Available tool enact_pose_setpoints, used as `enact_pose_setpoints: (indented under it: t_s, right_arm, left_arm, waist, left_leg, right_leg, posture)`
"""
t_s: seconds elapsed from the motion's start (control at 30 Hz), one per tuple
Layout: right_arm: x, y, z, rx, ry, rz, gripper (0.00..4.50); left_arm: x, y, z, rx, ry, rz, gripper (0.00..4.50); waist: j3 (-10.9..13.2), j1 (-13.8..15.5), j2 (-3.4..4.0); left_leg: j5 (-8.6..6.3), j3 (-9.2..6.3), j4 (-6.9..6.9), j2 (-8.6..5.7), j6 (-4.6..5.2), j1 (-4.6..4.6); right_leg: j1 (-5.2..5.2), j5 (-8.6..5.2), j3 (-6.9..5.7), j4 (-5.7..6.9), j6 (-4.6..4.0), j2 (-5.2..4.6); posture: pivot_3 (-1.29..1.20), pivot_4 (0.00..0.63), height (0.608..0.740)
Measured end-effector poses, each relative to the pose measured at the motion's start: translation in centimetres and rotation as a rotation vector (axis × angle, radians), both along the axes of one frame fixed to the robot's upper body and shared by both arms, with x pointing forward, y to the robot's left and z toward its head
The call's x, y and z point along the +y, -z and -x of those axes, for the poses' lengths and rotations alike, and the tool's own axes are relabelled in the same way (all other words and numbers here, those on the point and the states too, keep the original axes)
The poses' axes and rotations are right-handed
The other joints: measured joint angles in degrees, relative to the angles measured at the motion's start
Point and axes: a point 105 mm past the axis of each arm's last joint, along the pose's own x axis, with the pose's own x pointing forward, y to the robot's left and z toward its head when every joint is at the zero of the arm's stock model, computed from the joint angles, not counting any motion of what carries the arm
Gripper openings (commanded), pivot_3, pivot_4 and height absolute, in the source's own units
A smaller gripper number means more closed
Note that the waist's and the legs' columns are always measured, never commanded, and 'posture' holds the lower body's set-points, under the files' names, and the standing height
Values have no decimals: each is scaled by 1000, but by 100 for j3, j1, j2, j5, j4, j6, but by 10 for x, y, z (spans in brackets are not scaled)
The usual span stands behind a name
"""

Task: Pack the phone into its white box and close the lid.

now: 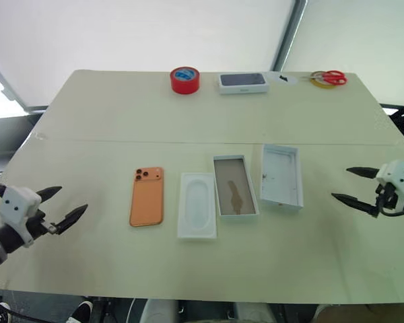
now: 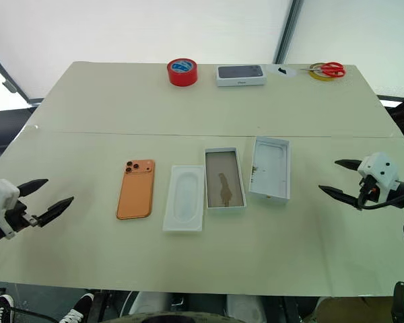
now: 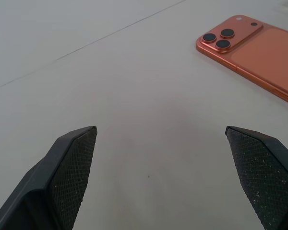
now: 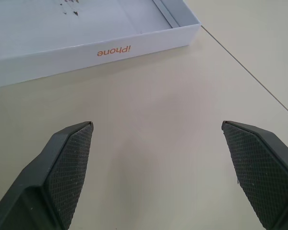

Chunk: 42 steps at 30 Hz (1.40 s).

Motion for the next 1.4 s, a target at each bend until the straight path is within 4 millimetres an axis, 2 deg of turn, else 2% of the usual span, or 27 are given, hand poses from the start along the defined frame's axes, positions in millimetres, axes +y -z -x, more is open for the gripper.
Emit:
enact_pose_setpoints:
  t_s: [0.33,0.63,0.93,1.13,1.23,1.3,1.4]
  right_arm:
    - [-4,4,3,11,13,-2,4483]
    - [-3,4,3,10,10,4,4483]
    - [1,2,-1,10,-14,35,4483]
    - [3,-1,-4,6,-21,30,4483]
    - [12,-7,-7,-4,-59,32,4483]
    - [32,-16,-13,-31,-126,9,4483]
    - [61,-28,-19,-53,-222,-16,4483]
  left_arm:
    - [2,-9,-5,-56,-22,-33,4500]
    - [2,-6,-3,-41,-18,-31,4500]
    - [-2,-7,-12,-56,-21,-109,4500]
    - [-15,-4,-15,-6,17,-77,4500]
    - [-25,1,-17,60,35,-80,4500]
    - [-47,4,-22,114,78,-67,4500]
    - [-82,-2,-34,138,129,29,4500]
  waist:
    - [0,-20,0]
    - [0,-16,0]
    - [0,-13,0]
    - [0,-17,0]
    - [0,-17,0]
    - [0,-15,0]
    - [0,31,0]
  left_leg:
    - [2,3,-9,-1,-2,3]
    - [2,3,-9,-1,-2,3]
    - [2,4,-9,-2,-3,3]
    - [3,4,-10,-2,-3,3]
    - [3,4,-9,-2,-3,3]
    - [3,3,-8,-2,-3,4]
    - [4,0,-6,-3,-3,3]
  right_leg:
    - [-2,0,0,-1,1,-1]
    - [-1,0,0,-1,1,0]
    - [-2,0,0,0,1,0]
    - [-1,1,0,0,1,0]
    - [-1,1,0,1,2,0]
    - [1,1,0,3,3,0]
    - [1,2,-1,6,3,0]
  posture:
    - [0,150,740]
    - [0,150,740]
    - [0,150,740]
    - [0,150,740]
    - [0,150,740]
    - [0,150,740]
    - [0,150,740]
